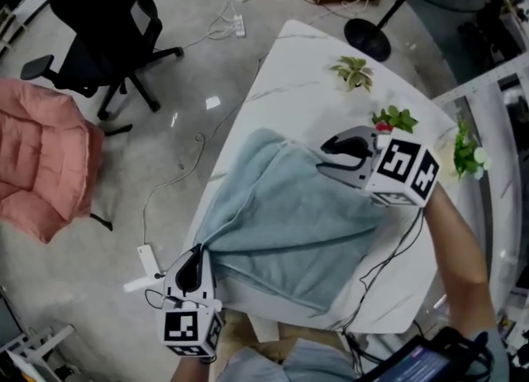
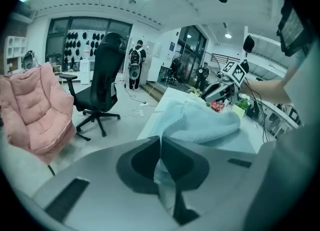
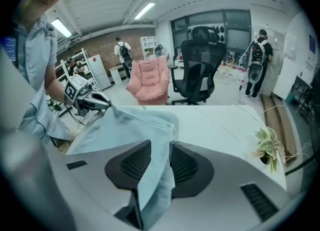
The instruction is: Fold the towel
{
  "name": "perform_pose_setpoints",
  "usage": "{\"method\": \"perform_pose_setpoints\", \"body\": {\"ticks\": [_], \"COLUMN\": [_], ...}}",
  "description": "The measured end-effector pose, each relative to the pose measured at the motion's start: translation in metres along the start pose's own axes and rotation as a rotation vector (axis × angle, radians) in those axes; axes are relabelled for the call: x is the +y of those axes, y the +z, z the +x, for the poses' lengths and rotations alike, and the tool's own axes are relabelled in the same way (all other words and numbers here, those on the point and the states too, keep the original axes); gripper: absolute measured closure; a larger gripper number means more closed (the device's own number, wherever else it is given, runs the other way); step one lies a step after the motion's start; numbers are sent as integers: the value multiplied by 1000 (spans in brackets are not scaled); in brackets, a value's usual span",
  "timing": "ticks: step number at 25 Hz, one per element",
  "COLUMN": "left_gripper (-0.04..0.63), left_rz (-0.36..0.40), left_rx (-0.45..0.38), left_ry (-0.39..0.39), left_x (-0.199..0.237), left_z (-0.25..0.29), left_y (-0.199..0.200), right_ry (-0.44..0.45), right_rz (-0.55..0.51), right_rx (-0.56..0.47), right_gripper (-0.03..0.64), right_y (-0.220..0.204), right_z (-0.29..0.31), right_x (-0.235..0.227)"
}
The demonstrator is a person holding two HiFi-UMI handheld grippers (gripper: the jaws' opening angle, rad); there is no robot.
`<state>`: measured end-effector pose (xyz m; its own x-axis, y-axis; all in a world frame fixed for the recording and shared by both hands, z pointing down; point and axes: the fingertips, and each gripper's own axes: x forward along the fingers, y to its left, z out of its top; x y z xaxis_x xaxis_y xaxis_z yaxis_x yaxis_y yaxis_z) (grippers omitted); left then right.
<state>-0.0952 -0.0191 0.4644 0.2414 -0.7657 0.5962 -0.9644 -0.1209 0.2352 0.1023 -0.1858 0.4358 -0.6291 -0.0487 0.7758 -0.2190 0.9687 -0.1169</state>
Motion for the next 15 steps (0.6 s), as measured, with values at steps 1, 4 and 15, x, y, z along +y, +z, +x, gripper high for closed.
{"method": "perform_pose_setpoints", "body": {"ticks": [1, 4, 15], "left_gripper": [580, 580, 580], "left_rz": [-3, -13, -33], "left_rx": [1, 8, 11], "left_ry": [1, 9, 10], "left_x": [-1, -1, 6], "left_z": [0, 1, 0], "left_y": [0, 2, 5], "right_ry": [16, 52, 154], "right_rz": [-10, -36, 8], "right_rx": [10, 35, 67], "right_gripper": [485, 485, 486], "right_y": [0, 0, 11], "right_z": [6, 23, 53], "right_x": [-3, -12, -15]}}
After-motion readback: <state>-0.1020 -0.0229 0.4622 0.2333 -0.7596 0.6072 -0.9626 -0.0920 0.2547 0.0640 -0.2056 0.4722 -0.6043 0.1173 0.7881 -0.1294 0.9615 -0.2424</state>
